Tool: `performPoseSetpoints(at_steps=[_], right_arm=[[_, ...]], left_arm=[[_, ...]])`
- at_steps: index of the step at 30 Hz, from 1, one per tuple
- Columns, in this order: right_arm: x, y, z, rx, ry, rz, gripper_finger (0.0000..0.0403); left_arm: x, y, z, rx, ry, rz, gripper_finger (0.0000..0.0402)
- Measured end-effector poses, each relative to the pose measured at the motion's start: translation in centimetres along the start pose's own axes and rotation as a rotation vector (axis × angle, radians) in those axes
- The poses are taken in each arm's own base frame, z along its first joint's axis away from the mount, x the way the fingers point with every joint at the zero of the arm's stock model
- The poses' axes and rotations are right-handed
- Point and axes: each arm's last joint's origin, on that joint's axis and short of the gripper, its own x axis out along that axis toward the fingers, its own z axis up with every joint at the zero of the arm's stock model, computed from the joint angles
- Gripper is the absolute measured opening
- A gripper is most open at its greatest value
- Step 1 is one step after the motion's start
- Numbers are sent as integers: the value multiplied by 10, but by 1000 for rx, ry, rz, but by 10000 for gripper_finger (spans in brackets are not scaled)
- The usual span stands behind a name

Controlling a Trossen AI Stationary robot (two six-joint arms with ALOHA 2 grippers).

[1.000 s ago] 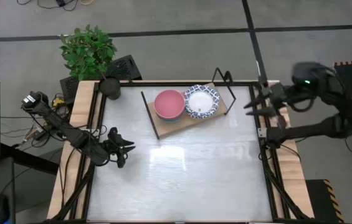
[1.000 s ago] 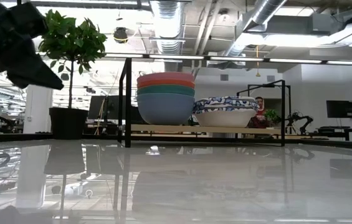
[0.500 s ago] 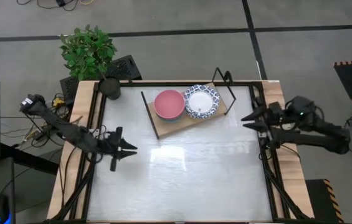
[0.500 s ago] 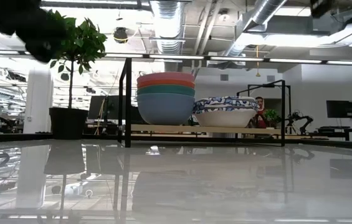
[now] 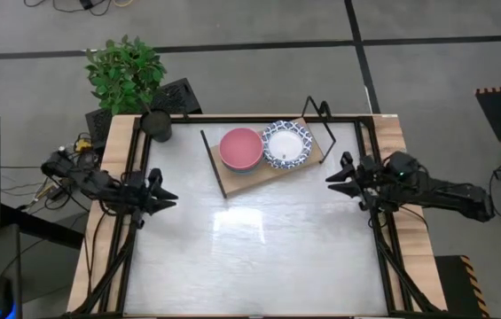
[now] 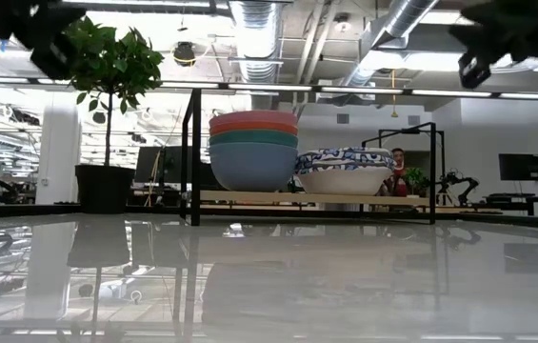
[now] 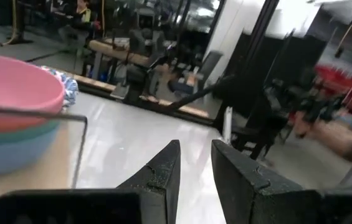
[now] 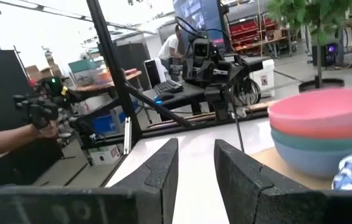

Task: Place and stack bowls onto a shelf
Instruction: Return to Home Position

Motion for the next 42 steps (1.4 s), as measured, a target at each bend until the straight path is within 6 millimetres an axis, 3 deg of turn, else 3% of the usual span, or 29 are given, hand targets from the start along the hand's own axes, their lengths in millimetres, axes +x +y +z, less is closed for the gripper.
performPoseSetpoints(at_steps=[5, 7, 21, 29, 42], right_arm=[[3, -11, -32, 19, -44, 0, 129], [3, -14, -41, 13, -70, -8, 129], [4, -25, -64, -124, 84, -138, 129], [2, -28, -79, -74, 228, -166, 129], [1, -28, -80, -71, 238, -168, 129]], left_arm=[[4, 14, -50, -80, -52, -38, 77], [5, 15, -54, -106, 3, -28, 77], [7, 15, -58, 35, 31, -15, 77], [7, 15, -60, -79, 47, -16, 77], [7, 15, -60, -76, 49, -15, 77]])
